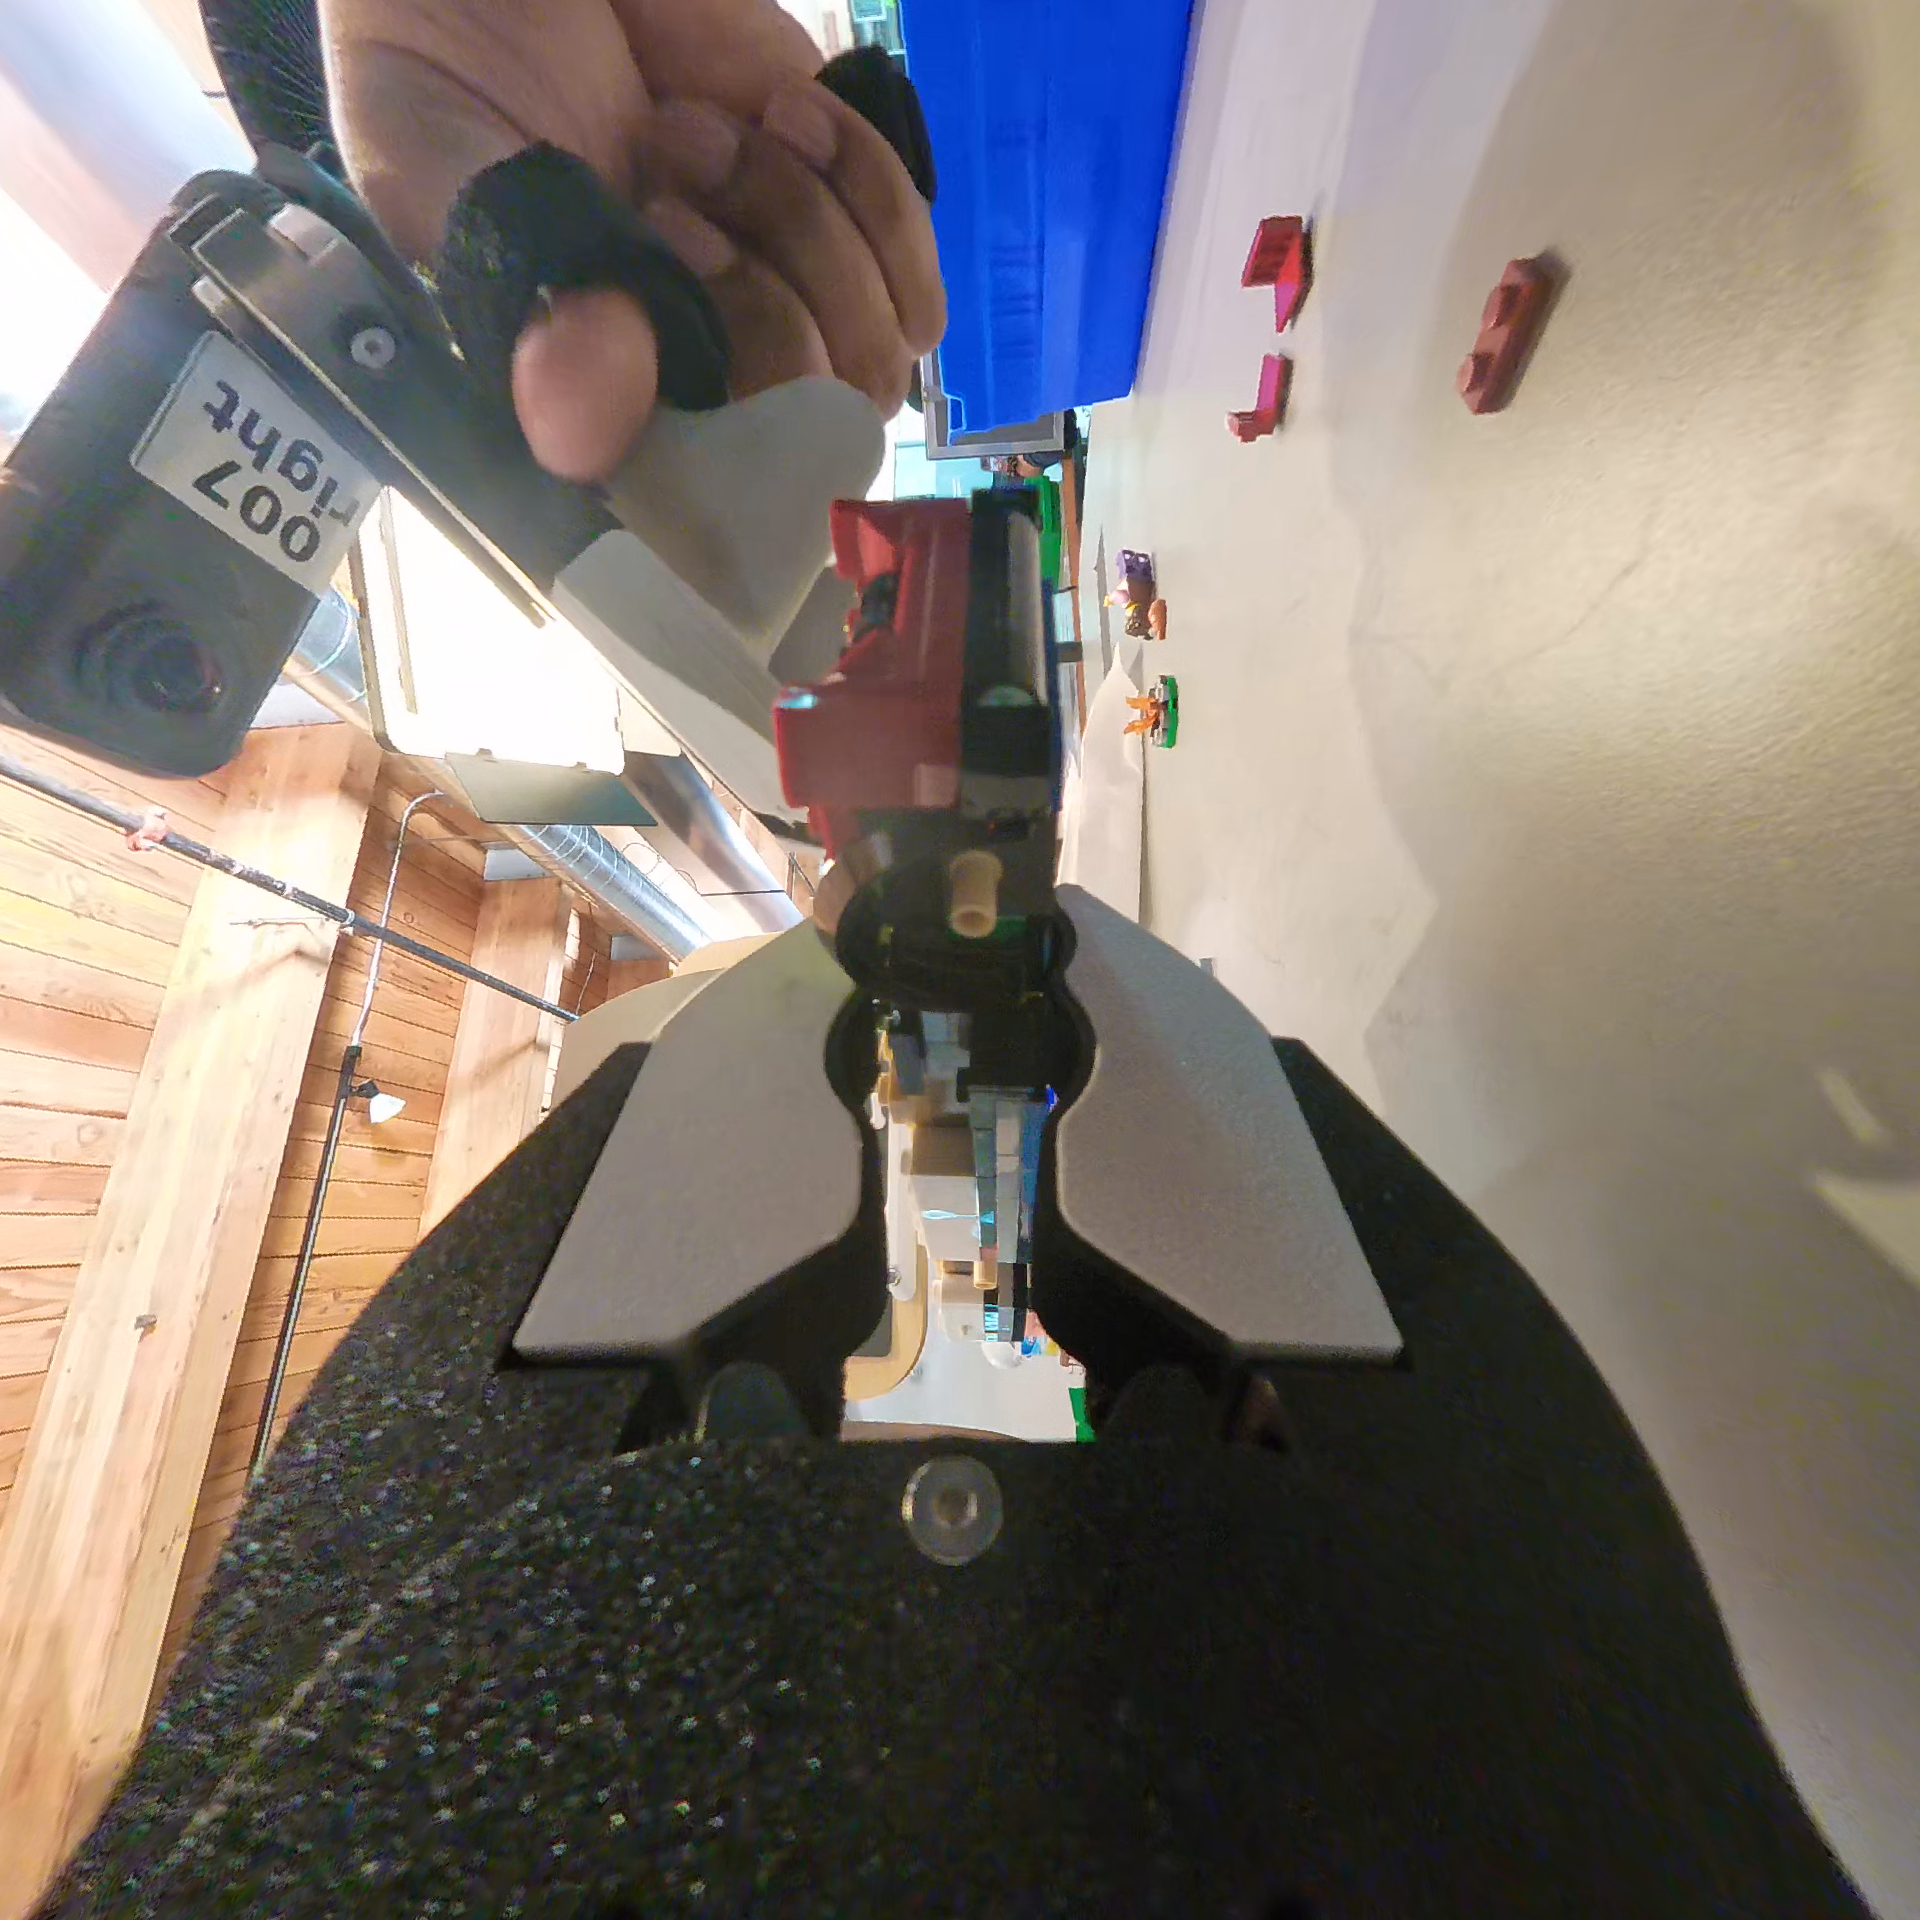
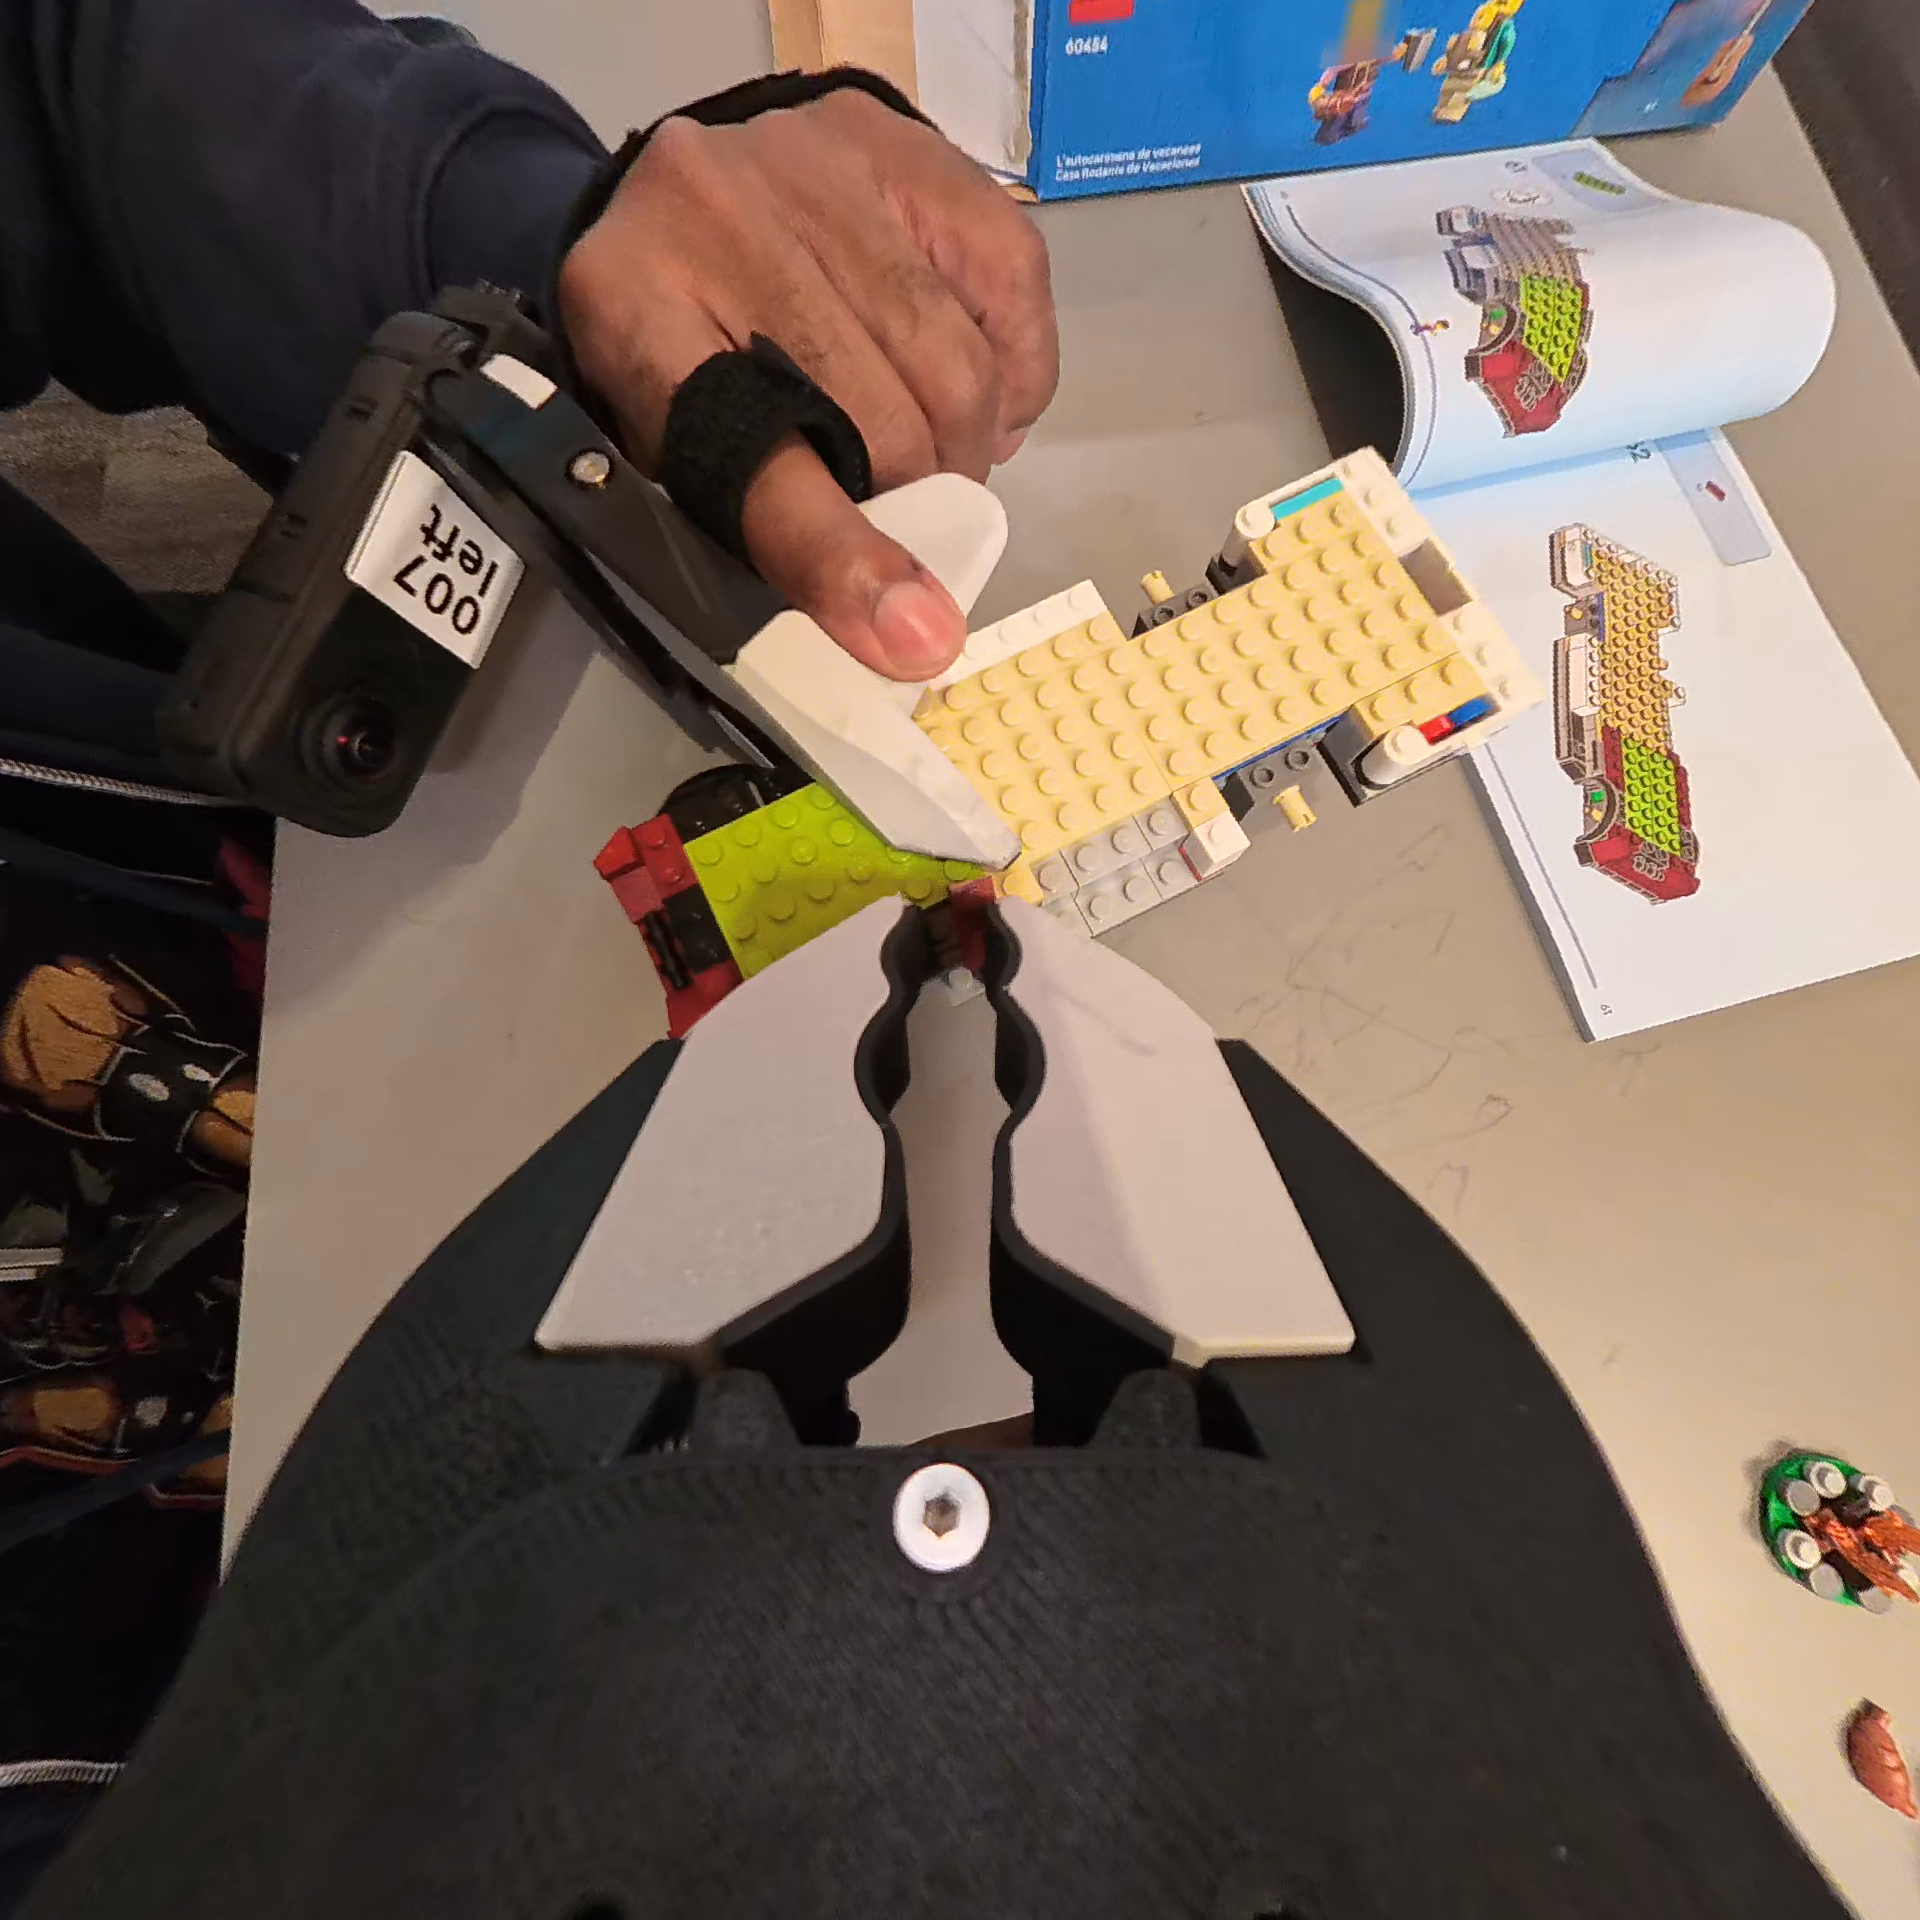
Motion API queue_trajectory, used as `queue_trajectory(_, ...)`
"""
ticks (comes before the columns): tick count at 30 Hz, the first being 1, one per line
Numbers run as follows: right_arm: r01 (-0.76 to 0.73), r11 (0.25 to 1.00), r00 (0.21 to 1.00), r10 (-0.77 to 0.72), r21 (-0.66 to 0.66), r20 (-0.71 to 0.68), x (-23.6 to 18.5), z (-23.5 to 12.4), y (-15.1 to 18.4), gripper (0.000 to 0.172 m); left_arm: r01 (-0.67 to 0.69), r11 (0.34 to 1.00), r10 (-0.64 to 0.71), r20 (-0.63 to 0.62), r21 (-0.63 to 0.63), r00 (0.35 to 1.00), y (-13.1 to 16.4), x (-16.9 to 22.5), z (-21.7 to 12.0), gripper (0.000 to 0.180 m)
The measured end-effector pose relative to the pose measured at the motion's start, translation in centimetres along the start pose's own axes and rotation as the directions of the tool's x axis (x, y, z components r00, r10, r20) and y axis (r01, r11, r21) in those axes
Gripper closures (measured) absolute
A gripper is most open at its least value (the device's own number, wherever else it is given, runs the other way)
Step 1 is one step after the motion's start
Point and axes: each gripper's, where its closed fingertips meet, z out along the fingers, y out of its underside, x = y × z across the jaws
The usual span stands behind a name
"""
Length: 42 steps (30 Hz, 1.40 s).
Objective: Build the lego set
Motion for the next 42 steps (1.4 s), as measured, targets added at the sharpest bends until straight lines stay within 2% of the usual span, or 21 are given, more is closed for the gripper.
queue_trajectory(8, 0.057, 0.996, 0.997, -0.060, 0.062, 0.055, -0.5, -0.4, -0.4, 0.162, 0.016, 0.999, -0.016, 0.025, 0.030, 1.000, -0.5, -0.6, -0.1, 0.153)
queue_trajectory(13, 0.170, 0.979, 0.982, -0.178, 0.113, 0.069, -0.8, -0.7, -0.4, 0.166, 0.028, 0.998, -0.030, 0.037, 0.058, 0.999, -1.1, -0.9, -0.3, 0.153)
queue_trajectory(26, 0.526, 0.824, 0.843, -0.537, 0.209, -0.001, -2.8, -1.3, -0.7, 0.167, 0.108, 0.977, -0.114, 0.022, 0.182, 0.993, -3.1, -1.4, -1.3, 0.152)
queue_trajectory(33, 0.573, 0.774, 0.797, -0.603, 0.272, 0.037, -3.8, -1.7, -0.7, 0.168, 0.104, 0.970, -0.114, 0.032, 0.218, 0.993, -4.0, -1.7, -1.6, 0.153)
queue_trajectory(42, 0.571, 0.743, 0.767, -0.634, 0.350, 0.096, -4.9, -2.3, -0.7, 0.169, 0.140, 0.954, -0.151, 0.020, 0.266, 0.988, -5.4, -2.1, -2.3, 0.153)
